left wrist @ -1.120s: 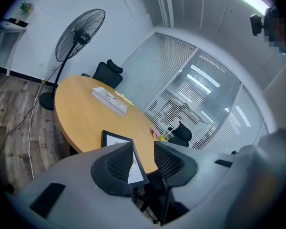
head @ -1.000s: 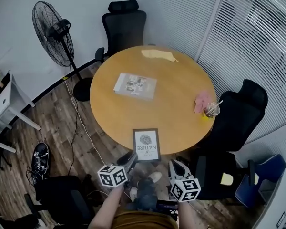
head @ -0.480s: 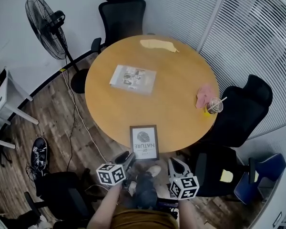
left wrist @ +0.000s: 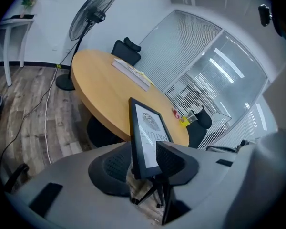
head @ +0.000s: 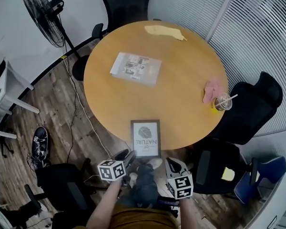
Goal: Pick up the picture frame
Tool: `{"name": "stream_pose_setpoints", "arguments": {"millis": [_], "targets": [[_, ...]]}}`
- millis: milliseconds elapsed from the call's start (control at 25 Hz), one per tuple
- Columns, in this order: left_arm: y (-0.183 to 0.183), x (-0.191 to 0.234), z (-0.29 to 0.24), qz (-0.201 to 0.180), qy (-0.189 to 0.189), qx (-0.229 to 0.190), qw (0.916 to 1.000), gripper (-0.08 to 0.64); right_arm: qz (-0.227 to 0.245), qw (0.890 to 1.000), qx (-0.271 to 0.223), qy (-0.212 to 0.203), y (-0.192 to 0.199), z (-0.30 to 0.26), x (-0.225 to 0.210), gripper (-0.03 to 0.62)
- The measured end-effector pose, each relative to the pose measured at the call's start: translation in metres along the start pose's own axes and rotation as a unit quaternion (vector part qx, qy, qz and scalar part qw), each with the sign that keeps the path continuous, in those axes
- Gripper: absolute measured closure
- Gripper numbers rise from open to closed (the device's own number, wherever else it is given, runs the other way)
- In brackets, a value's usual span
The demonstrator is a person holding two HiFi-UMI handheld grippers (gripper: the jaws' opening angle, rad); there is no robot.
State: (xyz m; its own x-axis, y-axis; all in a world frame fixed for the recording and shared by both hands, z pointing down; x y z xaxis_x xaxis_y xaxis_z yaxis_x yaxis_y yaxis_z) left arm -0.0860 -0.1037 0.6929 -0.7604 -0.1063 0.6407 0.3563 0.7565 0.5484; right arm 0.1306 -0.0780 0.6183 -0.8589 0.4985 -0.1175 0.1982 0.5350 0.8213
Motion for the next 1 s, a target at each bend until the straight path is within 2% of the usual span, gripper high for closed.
{"name": "stream_pose_setpoints", "arguments": {"millis": [120, 280, 480, 560, 680, 840, 1000], "targets": [[0.005, 0.009, -0.005, 0.036, 0.001, 0.006, 0.9993, 0.371, -0.010, 1.000, 0.009, -0.011, 0.006, -0.005, -0.004, 0.580], [0.010, 0.016, -0.013, 0.066, 0.015, 0.022, 0.9975, 0.350, -0.022, 1.000, 0.018, -0.011, 0.011, -0.010, -0.011, 0.580], [0.013, 0.016, -0.025, 0.062, 0.035, 0.048, 0.9963, 0.331, -0.024, 0.999, 0.037, -0.012, 0.016, -0.017, -0.022, 0.580], [0.013, 0.016, -0.029, 0.072, 0.048, 0.053, 0.9949, 0.330, -0.023, 0.999, 0.040, -0.014, 0.016, -0.020, -0.025, 0.580], [0.014, 0.014, -0.033, 0.103, 0.071, 0.052, 0.9908, 0.330, -0.027, 0.999, 0.040, -0.015, 0.015, -0.025, -0.029, 0.580], [0.020, 0.014, -0.038, 0.118, 0.076, 0.061, 0.9882, 0.330, -0.031, 0.998, 0.045, -0.018, 0.016, -0.028, -0.033, 0.580], [0.024, 0.014, -0.044, 0.173, 0.103, 0.060, 0.9777, 0.330, -0.033, 0.998, 0.048, -0.018, 0.016, -0.031, -0.038, 0.580]]}}
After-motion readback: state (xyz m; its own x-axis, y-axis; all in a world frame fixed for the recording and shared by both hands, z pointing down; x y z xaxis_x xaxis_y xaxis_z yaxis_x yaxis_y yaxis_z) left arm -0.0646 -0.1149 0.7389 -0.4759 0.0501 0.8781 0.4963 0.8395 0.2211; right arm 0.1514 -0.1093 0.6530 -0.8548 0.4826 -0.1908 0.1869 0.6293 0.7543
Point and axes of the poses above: the fingertips, and each gripper's own axes: z backward along the fingers, x to its left, y out of its underside, the point moved 5 cm from there along z, backward along the fingers, and after that the axes turned 4 degrees about -x, right-handed, at the moved point
